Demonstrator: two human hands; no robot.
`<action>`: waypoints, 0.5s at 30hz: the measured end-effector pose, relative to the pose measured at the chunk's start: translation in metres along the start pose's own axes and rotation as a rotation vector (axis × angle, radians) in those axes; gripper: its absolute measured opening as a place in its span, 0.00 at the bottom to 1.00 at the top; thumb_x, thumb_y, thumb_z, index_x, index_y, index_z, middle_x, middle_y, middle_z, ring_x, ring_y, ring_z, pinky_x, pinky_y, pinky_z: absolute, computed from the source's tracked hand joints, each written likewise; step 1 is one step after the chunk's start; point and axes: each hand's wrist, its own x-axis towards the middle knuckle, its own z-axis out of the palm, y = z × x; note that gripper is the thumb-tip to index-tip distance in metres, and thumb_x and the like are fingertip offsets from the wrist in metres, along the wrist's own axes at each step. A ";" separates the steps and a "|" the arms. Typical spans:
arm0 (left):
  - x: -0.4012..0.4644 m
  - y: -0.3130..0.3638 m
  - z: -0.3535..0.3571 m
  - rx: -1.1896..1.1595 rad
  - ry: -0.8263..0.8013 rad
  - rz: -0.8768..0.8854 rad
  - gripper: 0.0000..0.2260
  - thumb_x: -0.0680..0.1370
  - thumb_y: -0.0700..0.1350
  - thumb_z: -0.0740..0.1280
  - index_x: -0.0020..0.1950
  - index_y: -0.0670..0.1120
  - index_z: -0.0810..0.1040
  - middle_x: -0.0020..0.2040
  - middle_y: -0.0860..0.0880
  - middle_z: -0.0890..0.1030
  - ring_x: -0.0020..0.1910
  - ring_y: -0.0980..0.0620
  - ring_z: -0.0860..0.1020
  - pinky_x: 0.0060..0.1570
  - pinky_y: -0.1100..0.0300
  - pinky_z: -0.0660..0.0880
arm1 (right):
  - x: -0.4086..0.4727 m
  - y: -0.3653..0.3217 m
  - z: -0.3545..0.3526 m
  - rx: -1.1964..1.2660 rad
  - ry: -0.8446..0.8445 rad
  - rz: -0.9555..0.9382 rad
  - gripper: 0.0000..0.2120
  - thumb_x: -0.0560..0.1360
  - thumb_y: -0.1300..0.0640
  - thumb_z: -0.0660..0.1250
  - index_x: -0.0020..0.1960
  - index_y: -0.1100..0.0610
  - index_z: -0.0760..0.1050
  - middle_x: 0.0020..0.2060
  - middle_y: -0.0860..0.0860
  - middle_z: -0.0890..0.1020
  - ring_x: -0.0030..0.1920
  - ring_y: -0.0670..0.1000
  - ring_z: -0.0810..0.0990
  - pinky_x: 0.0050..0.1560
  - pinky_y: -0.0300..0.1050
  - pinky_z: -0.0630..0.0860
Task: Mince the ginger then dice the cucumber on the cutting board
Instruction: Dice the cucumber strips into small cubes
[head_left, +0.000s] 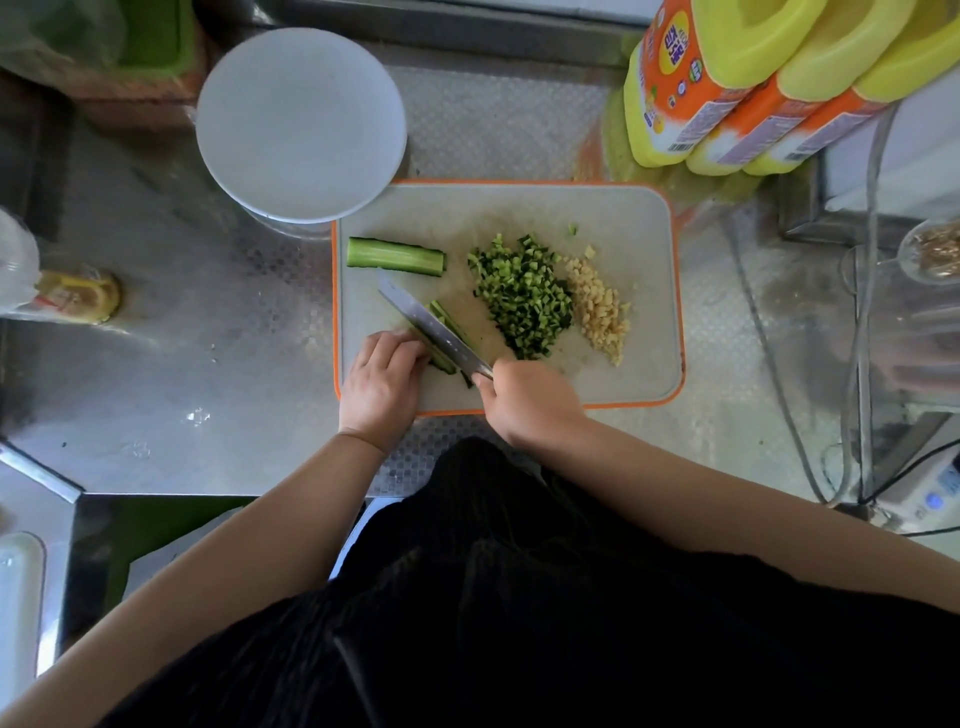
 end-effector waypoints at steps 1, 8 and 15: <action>0.000 0.001 0.000 -0.002 -0.003 0.001 0.04 0.75 0.37 0.67 0.46 0.38 0.80 0.47 0.42 0.80 0.51 0.44 0.73 0.48 0.53 0.72 | -0.001 -0.001 0.000 -0.004 0.003 -0.013 0.14 0.82 0.50 0.54 0.42 0.57 0.64 0.28 0.50 0.67 0.32 0.56 0.70 0.27 0.44 0.59; 0.001 0.003 -0.001 -0.023 -0.005 -0.019 0.04 0.72 0.33 0.70 0.45 0.38 0.81 0.47 0.42 0.80 0.51 0.45 0.72 0.46 0.52 0.73 | 0.002 -0.010 0.006 -0.041 -0.012 0.032 0.08 0.82 0.55 0.56 0.45 0.56 0.66 0.30 0.50 0.67 0.35 0.56 0.72 0.29 0.43 0.61; 0.001 0.000 -0.001 -0.025 -0.018 -0.024 0.06 0.76 0.38 0.66 0.46 0.40 0.82 0.48 0.43 0.81 0.52 0.46 0.73 0.46 0.54 0.74 | 0.019 -0.008 0.000 0.089 -0.063 0.099 0.16 0.81 0.48 0.57 0.52 0.61 0.74 0.46 0.58 0.79 0.47 0.61 0.78 0.40 0.46 0.68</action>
